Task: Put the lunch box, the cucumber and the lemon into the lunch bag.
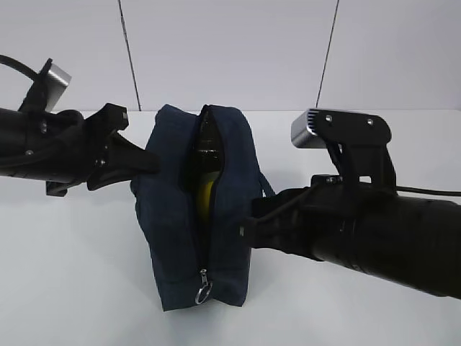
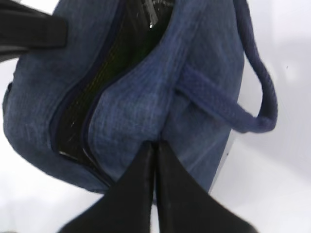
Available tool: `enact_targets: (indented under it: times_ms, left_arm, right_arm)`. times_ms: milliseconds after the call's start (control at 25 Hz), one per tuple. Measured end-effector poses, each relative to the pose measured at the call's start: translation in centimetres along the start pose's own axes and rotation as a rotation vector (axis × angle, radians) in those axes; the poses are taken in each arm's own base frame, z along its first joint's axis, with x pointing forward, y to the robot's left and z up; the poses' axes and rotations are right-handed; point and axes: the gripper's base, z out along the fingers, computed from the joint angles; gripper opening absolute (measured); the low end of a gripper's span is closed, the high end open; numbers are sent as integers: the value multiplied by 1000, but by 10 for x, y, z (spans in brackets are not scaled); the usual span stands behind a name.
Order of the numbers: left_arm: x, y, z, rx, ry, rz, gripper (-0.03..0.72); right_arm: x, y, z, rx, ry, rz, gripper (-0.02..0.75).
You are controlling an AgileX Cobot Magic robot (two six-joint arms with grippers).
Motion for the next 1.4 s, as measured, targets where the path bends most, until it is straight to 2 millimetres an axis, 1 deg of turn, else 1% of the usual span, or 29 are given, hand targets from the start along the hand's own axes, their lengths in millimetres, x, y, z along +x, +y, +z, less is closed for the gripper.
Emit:
enact_targets:
  times_ms: [280, 520, 680, 760, 840, 960, 1040, 1200, 1320, 1400]
  left_arm:
    - [-1, -1, 0, 11, -10, -24, -5]
    - [-3, -4, 2, 63, -27, -103, -5]
    - [-4, -2, 5, 72, -30, -112, -5]
    - [-3, -1, 8, 80, -17, -122, -5]
    - [-2, 0, 10, 86, -6, -131, -5]
    - [-1, 2, 13, 91, 9, -119, -5]
    - [-1, 2, 13, 95, 11, -110, -5]
    - [0, 1, 13, 112, 20, -107, -5]
    - [1, -1, 13, 129, 28, -110, -5]
    - [1, -2, 13, 139, 33, -111, -5]
  right_arm:
    - [-5, -2, 0, 20, -56, -45, 8]
    - [-9, -3, 0, 37, -97, -82, 8]
    - [-4, 0, -2, 7, -34, -83, 8]
    - [1, 3, -6, -32, 36, -81, 14]
    - [7, 6, -9, -67, 112, -81, 73]
    - [16, 9, -11, -105, 208, -75, 222]
    - [18, 10, -12, -116, 237, -47, 290]
    - [22, 16, -13, -136, 259, -15, 318]
    - [28, 26, -15, -160, 252, -39, 322]
    - [34, 29, -16, -160, 242, -51, 324]
